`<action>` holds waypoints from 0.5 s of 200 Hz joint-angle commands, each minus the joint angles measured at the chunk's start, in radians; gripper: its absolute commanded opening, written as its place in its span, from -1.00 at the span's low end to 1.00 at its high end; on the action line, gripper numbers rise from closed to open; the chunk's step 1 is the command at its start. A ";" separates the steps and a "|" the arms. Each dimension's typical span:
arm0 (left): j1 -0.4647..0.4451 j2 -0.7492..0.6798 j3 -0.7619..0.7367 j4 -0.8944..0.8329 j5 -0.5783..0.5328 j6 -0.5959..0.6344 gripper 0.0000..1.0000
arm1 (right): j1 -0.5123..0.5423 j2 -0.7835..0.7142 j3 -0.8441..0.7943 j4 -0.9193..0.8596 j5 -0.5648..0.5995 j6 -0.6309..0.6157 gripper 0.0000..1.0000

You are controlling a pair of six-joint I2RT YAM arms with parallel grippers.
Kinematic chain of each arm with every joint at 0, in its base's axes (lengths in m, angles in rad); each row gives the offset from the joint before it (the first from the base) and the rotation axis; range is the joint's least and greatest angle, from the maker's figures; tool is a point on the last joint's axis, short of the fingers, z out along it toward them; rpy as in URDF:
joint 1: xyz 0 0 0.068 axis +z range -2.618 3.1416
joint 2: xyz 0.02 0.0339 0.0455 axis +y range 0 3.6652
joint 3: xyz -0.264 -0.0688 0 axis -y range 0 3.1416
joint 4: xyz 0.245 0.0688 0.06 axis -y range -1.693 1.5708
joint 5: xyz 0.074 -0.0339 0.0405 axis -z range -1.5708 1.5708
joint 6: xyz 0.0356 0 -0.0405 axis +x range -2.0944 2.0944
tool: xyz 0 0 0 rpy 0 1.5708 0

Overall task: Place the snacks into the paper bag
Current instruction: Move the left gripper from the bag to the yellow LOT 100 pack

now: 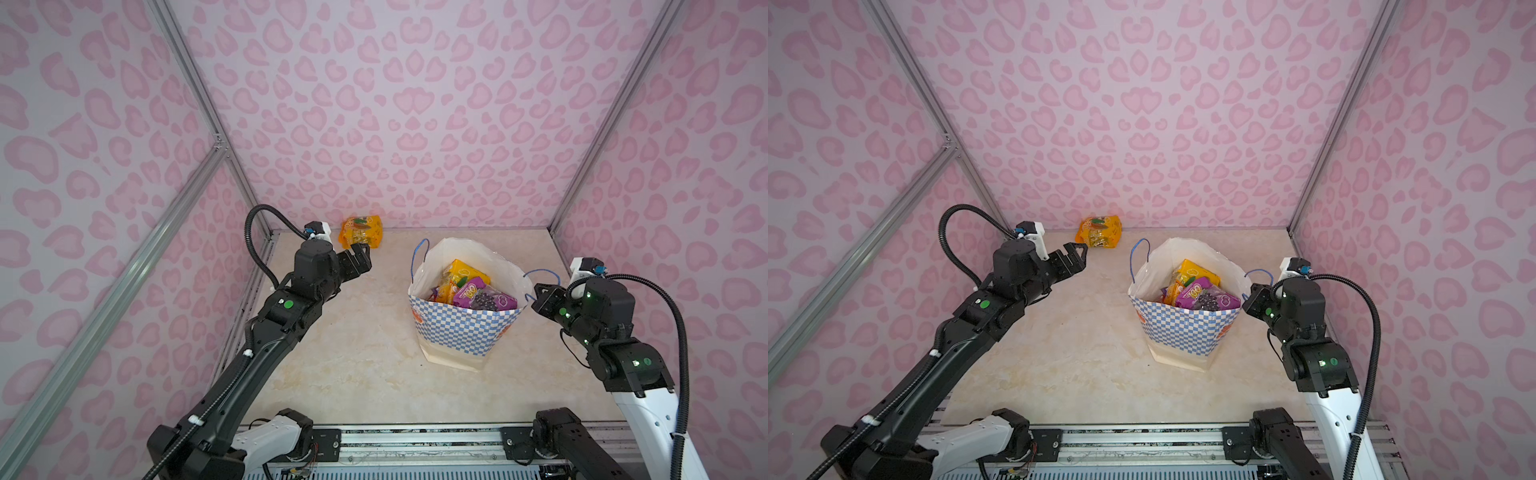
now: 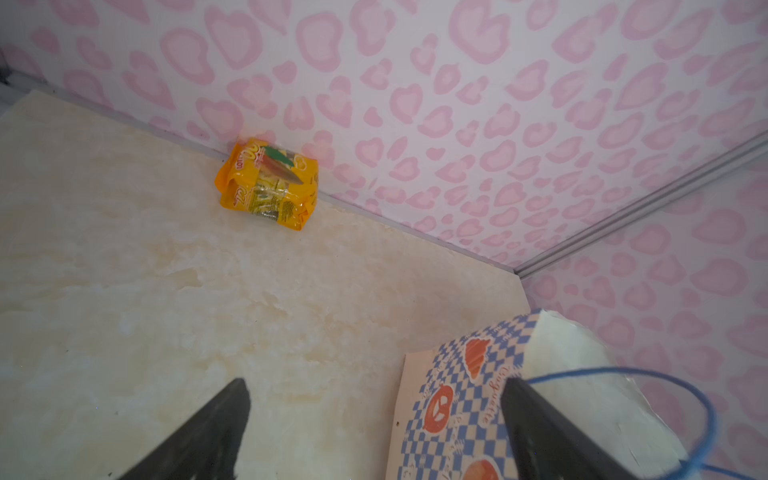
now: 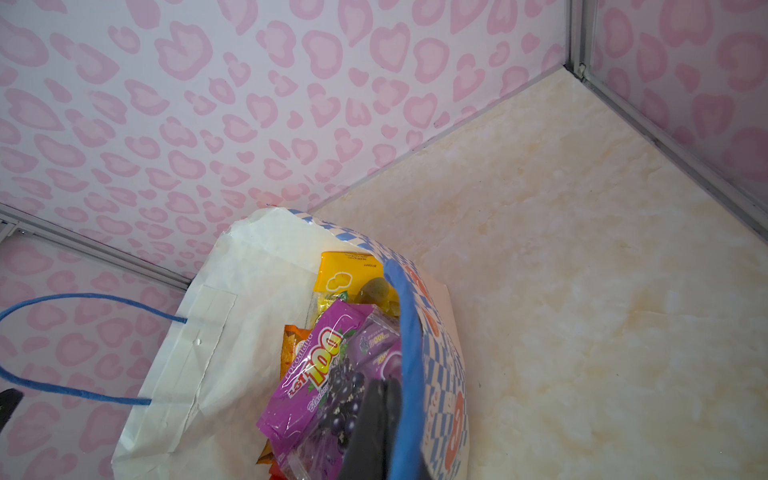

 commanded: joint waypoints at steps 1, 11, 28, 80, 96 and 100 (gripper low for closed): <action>0.069 0.121 -0.013 0.097 0.137 -0.152 0.94 | 0.000 0.000 -0.007 0.024 0.000 -0.008 -0.96; 0.106 0.202 -0.016 0.145 0.176 -0.209 0.94 | 0.000 -0.002 -0.010 0.023 0.006 -0.010 -0.95; 0.160 0.347 -0.026 0.262 0.214 -0.345 0.95 | 0.000 0.003 -0.015 0.018 0.011 -0.013 -0.95; 0.208 0.747 0.155 0.476 0.228 -0.527 0.94 | -0.001 0.019 -0.022 0.017 0.016 -0.021 -0.95; 0.211 0.834 0.247 0.458 0.198 -0.565 0.94 | -0.001 0.025 -0.032 0.023 0.016 -0.022 -0.95; 0.213 0.855 0.266 0.452 0.189 -0.576 0.94 | -0.001 0.027 -0.035 0.025 0.016 -0.023 -0.95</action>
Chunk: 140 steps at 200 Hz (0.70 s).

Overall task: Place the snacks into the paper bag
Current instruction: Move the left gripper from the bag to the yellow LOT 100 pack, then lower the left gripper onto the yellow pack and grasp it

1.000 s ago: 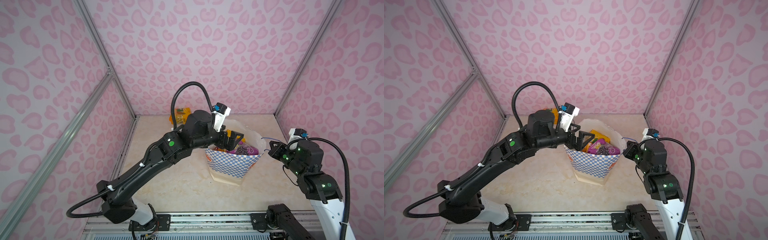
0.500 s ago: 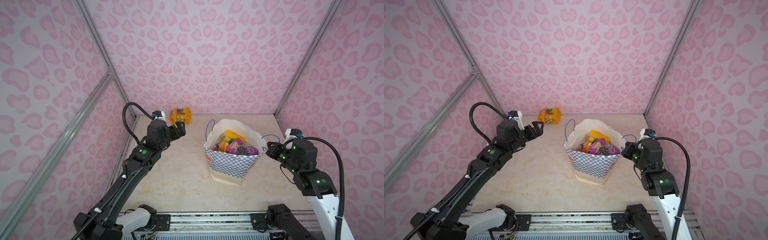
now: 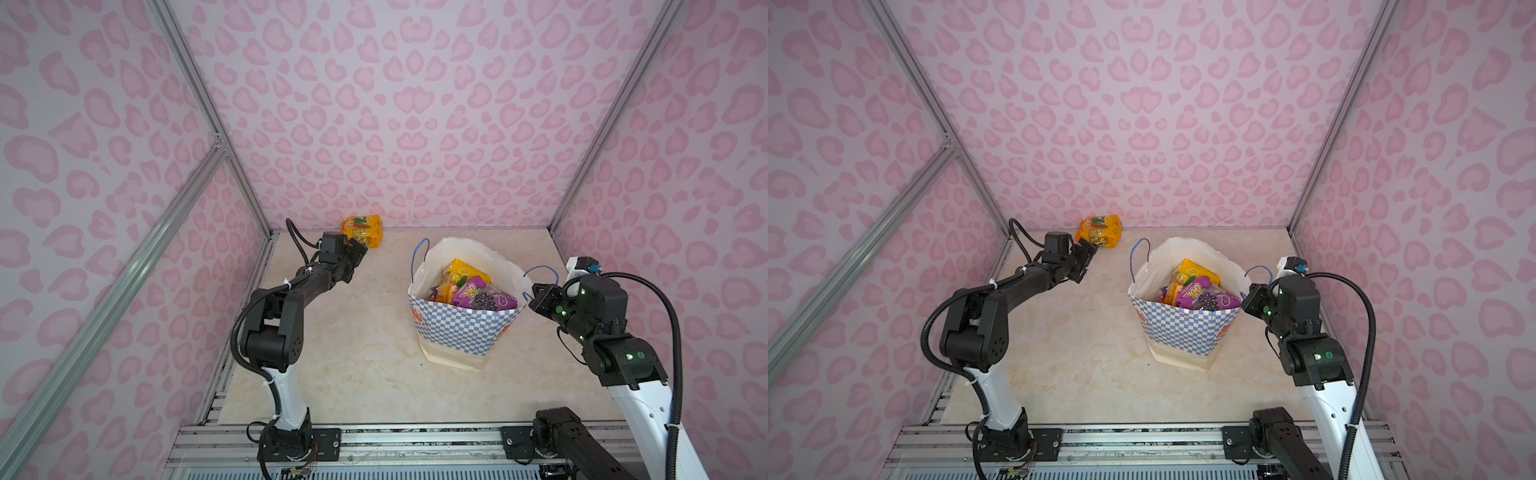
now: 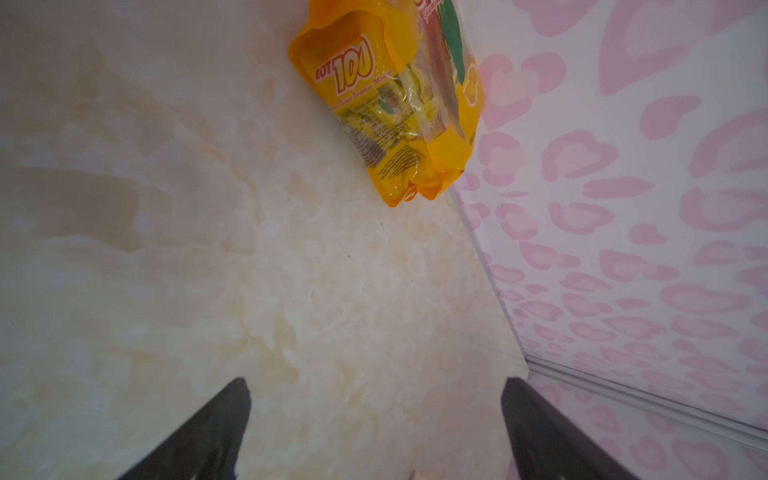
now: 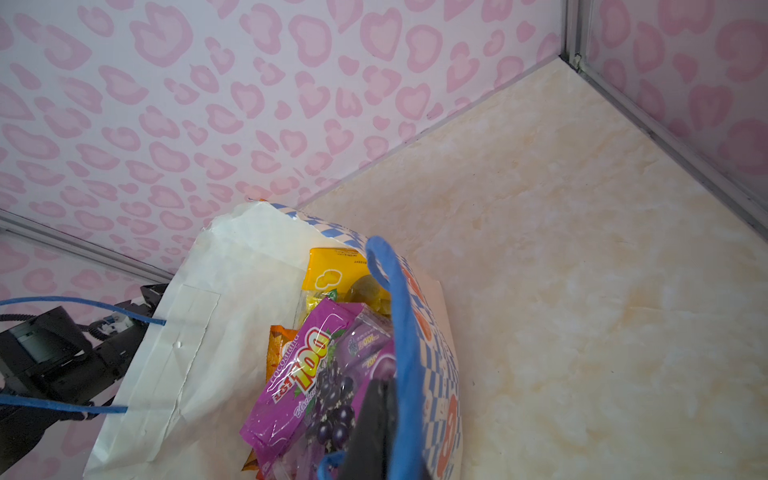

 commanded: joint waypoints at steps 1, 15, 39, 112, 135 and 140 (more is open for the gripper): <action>0.009 0.096 0.096 0.068 -0.043 -0.106 0.94 | -0.001 0.009 -0.016 0.019 0.009 -0.017 -0.95; 0.010 0.170 0.166 0.031 -0.049 -0.149 0.94 | -0.001 0.016 -0.026 0.024 0.010 -0.016 -0.95; 0.015 0.292 0.231 0.100 -0.009 -0.229 0.94 | -0.002 0.026 -0.042 0.034 0.008 -0.016 -0.96; 0.017 0.469 0.404 0.079 -0.043 -0.263 0.94 | -0.004 0.049 -0.050 0.030 0.012 -0.021 -0.96; 0.016 0.513 0.467 0.058 -0.038 -0.280 0.94 | -0.004 0.055 -0.047 0.030 0.010 -0.021 -0.96; 0.017 0.522 0.481 0.057 -0.033 -0.284 0.94 | -0.003 0.056 -0.047 0.030 0.010 -0.021 -0.96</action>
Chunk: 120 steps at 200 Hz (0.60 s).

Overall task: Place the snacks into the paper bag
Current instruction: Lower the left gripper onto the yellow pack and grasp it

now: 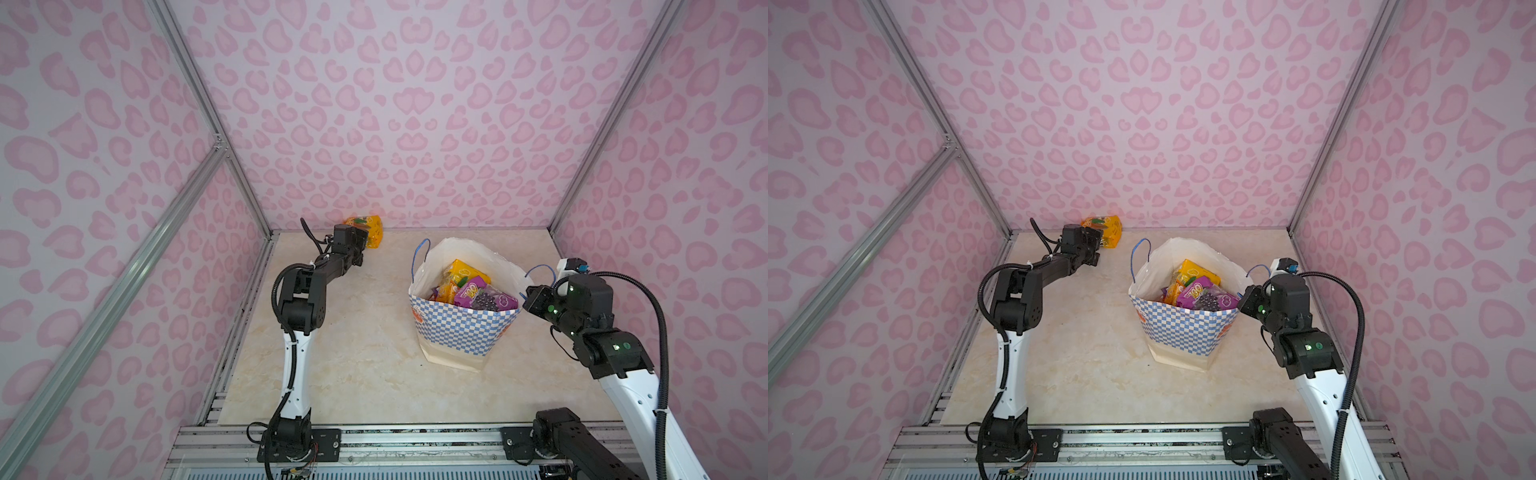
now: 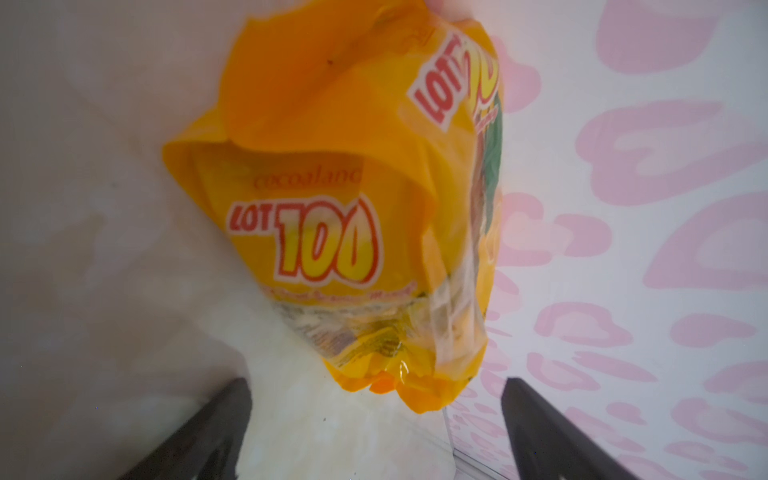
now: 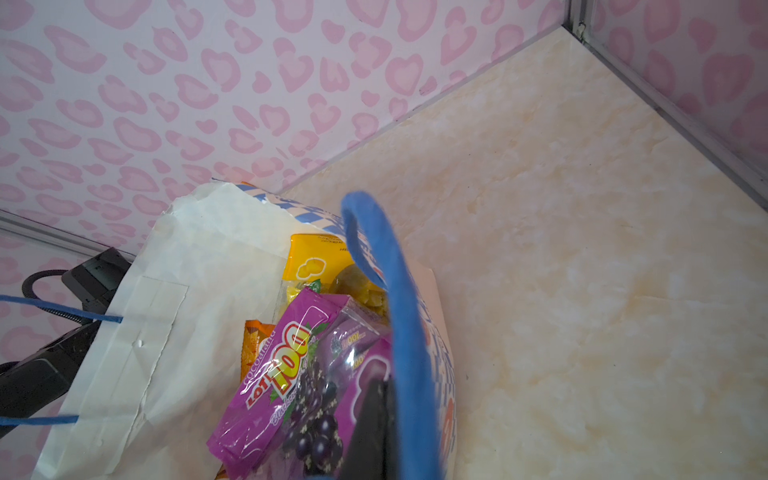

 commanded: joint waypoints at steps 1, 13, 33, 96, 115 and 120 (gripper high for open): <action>0.001 0.049 0.043 -0.085 -0.014 -0.031 0.94 | 0.000 0.006 -0.002 -0.008 0.010 -0.012 -0.96; 0.002 0.068 0.079 -0.107 -0.015 -0.034 0.94 | -0.001 0.006 0.000 -0.010 0.012 -0.013 -0.96; 0.002 0.087 0.104 -0.121 -0.027 -0.037 0.94 | 0.000 0.006 0.002 -0.018 0.013 -0.013 -0.97; 0.005 0.156 0.174 -0.132 -0.028 -0.077 0.94 | 0.000 0.007 0.002 -0.025 0.019 -0.020 -0.97; 0.005 0.193 0.220 -0.104 -0.016 -0.092 0.95 | -0.001 0.011 -0.001 -0.025 0.019 -0.021 -0.96; 0.005 0.206 0.232 -0.090 -0.010 -0.099 0.96 | -0.001 0.011 -0.001 -0.025 0.019 -0.020 -0.97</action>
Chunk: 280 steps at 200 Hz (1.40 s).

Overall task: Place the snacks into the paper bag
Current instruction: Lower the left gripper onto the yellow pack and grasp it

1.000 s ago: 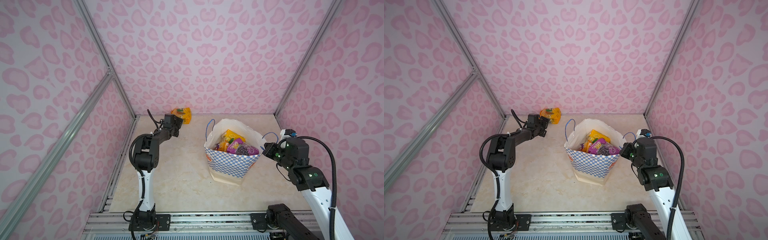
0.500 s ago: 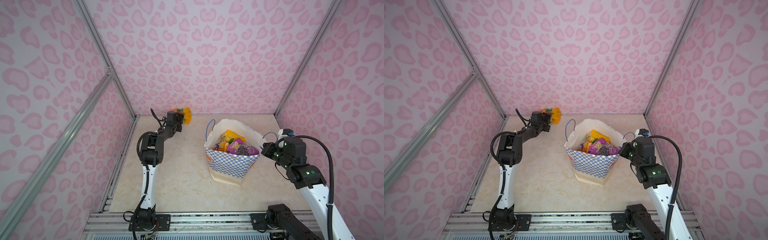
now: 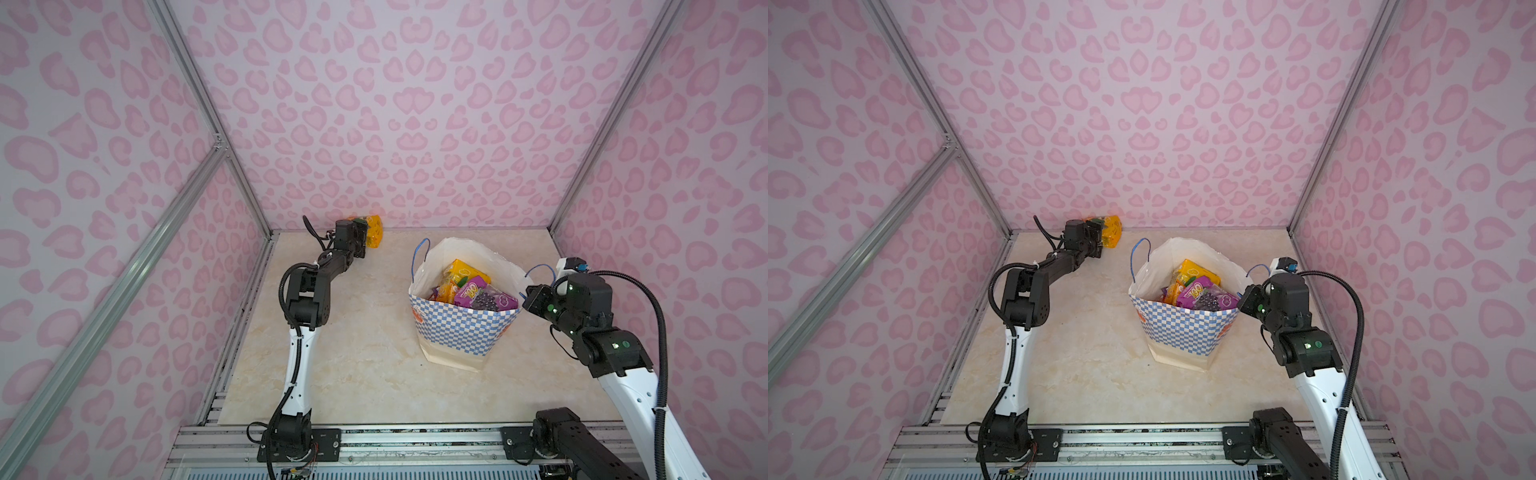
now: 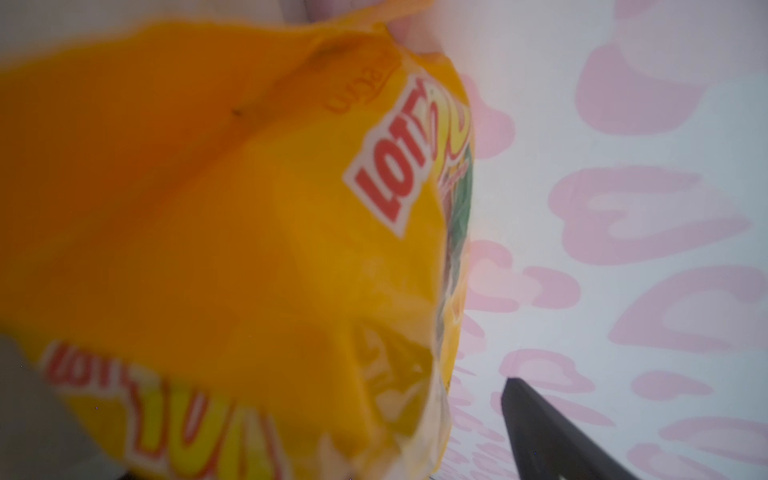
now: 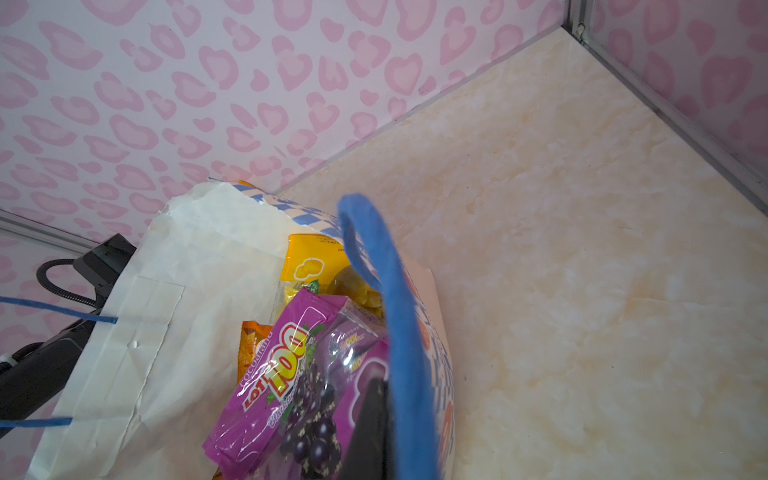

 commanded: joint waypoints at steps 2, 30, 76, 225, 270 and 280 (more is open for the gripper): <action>0.002 0.062 0.036 -0.106 -0.009 -0.030 0.96 | 0.000 0.005 -0.002 -0.025 0.017 -0.013 -0.96; 0.002 0.119 0.111 -0.063 0.000 -0.054 0.97 | 0.000 0.008 -0.005 -0.026 0.018 -0.013 -0.97; 0.005 0.166 0.150 -0.026 -0.031 -0.125 0.81 | 0.000 0.014 -0.008 -0.028 0.021 -0.014 -0.96; 0.026 0.154 0.100 0.257 0.099 -0.149 -0.22 | -0.001 -0.017 -0.020 -0.038 0.027 -0.008 -0.97; 0.030 -0.021 -0.079 0.452 0.142 -0.110 -0.24 | 0.000 -0.035 -0.019 -0.048 0.027 -0.004 -0.97; 0.031 -0.066 -0.115 0.477 0.153 -0.094 -0.25 | -0.001 -0.040 -0.020 -0.049 0.027 -0.004 -0.97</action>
